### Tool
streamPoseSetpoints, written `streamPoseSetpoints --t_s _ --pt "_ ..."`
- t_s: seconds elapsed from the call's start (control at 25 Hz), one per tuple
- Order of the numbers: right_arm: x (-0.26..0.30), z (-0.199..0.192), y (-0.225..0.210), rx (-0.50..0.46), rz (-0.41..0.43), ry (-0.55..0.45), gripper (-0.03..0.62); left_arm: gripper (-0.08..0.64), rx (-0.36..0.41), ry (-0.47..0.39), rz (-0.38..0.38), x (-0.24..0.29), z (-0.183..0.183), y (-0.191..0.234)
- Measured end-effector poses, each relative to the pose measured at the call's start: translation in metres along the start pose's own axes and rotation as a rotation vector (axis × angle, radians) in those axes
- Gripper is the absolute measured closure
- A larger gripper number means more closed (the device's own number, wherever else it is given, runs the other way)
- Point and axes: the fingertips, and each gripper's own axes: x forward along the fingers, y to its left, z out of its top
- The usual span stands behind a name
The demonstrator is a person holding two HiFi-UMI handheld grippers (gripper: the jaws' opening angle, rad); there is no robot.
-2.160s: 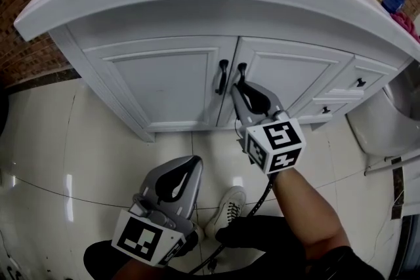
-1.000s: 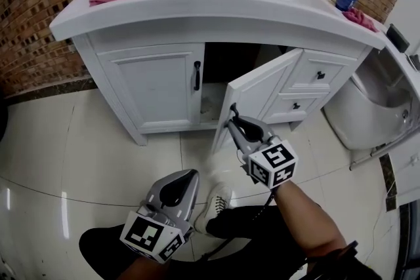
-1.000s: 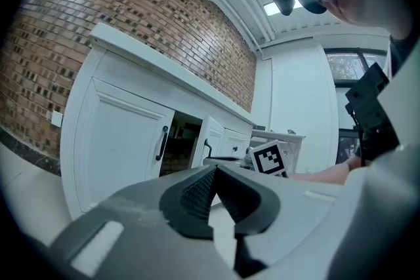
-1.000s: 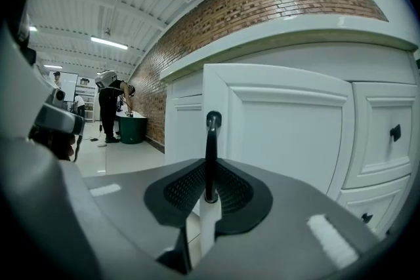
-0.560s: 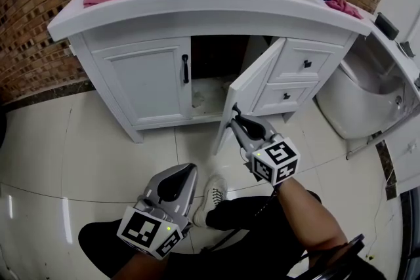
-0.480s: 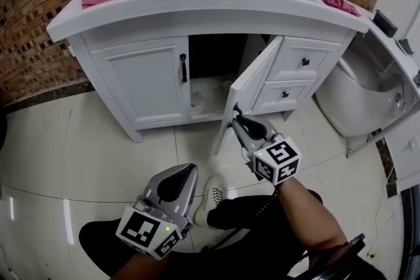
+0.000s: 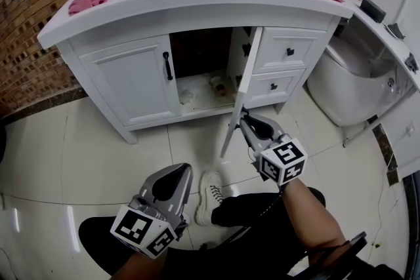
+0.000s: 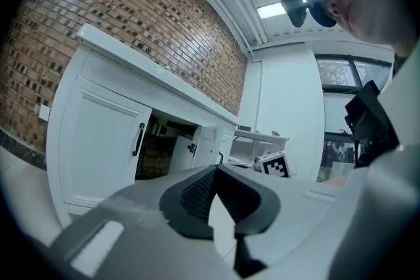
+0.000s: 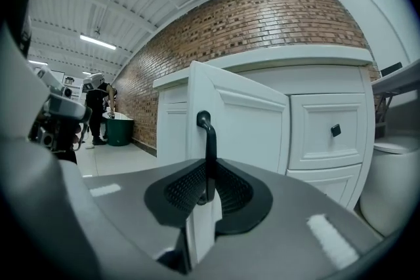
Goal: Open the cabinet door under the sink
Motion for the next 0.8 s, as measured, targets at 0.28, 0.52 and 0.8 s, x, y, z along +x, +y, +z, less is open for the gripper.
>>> streamPoseSetpoints --t_s 0.28,0.52,0.8 --pt "-0.021 -0.004 -0.018 0.006 -0.027 -0.012 0.548 0.557 0.015 0.02 -0.026 0.016 -0.007 -0.018" --pt "-0.041 -0.008 -0.042 -0.03 -0.107 -0.01 0.548 0.557 0.021 0.026 -0.057 0.03 -0.007 -0.031" --pt "-0.086 -0.019 -0.102 0.001 -0.374 0.009 0.558 0.557 0.018 0.03 -0.086 0.038 -0.011 -0.043"
